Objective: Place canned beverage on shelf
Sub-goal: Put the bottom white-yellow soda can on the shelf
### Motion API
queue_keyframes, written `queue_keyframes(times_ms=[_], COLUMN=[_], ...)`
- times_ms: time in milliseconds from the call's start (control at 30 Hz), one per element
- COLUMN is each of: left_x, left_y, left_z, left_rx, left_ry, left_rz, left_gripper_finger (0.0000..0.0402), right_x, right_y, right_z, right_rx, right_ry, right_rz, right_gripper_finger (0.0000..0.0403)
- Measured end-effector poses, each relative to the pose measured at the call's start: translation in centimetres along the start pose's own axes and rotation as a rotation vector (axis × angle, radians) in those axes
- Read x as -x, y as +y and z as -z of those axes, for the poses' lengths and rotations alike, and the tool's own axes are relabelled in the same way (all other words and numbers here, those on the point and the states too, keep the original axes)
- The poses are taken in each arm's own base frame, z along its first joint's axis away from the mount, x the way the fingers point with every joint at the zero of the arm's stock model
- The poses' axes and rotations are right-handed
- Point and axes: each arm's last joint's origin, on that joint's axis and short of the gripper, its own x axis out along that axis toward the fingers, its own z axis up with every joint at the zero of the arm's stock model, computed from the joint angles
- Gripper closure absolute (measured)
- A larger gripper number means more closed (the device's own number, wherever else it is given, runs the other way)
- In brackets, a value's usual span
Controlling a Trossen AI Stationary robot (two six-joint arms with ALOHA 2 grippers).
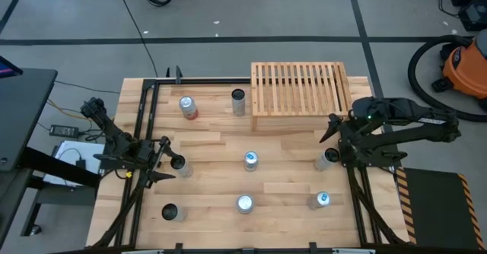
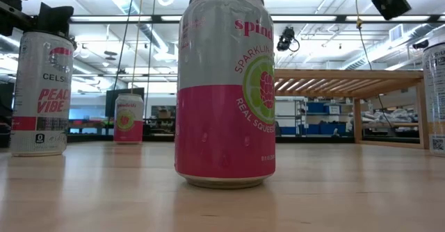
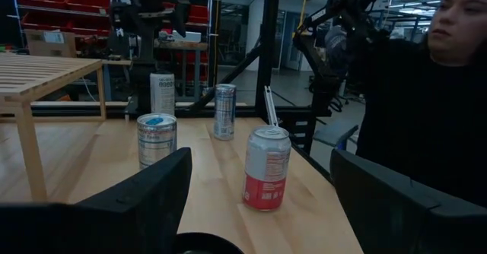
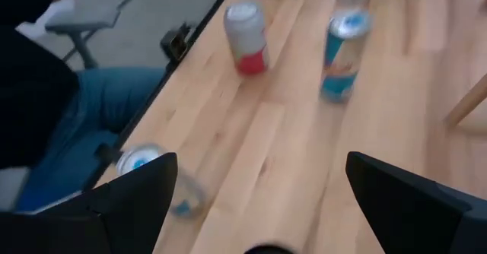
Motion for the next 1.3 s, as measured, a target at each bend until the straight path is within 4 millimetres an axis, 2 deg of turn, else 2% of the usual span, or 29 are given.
queue_keyframes(times_ms=[167, 333, 567, 800, 1300], left_x=[0.0, 0.0, 0.0, 0.0, 0.0], left_y=[0.0, 0.0, 0.0, 0.0, 0.0], left_z=[0.0, 0.0, 0.0, 0.0, 0.0], left_rx=[0.001, 0.001, 0.001, 0.002, 0.0], left_ry=[-0.003, -0.004, -0.004, -0.004, -0.002], left_rz=[0.0, 0.0, 0.0, 0.0, 0.0], left_gripper_finger=[0.0086, 0.0086, 0.0086, 0.0086, 0.0086], right_x=[-0.1, -0.3, -0.7, -1.6, -2.5], right_y=[0.1, -0.3, -0.5, -0.8, -1.2], right_z=[1.2, 1.7, 1.8, 2.8, 2.5], right_rx=[-0.028, -0.006, -0.027, -0.078, -0.131], right_ry=[0.136, 0.228, 0.282, 0.327, 0.356], right_rz=[-0.009, 0.074, 0.085, 0.083, 0.058], right_gripper_finger=[0.0013, 0.0019, 0.002, 0.002, 0.0021])
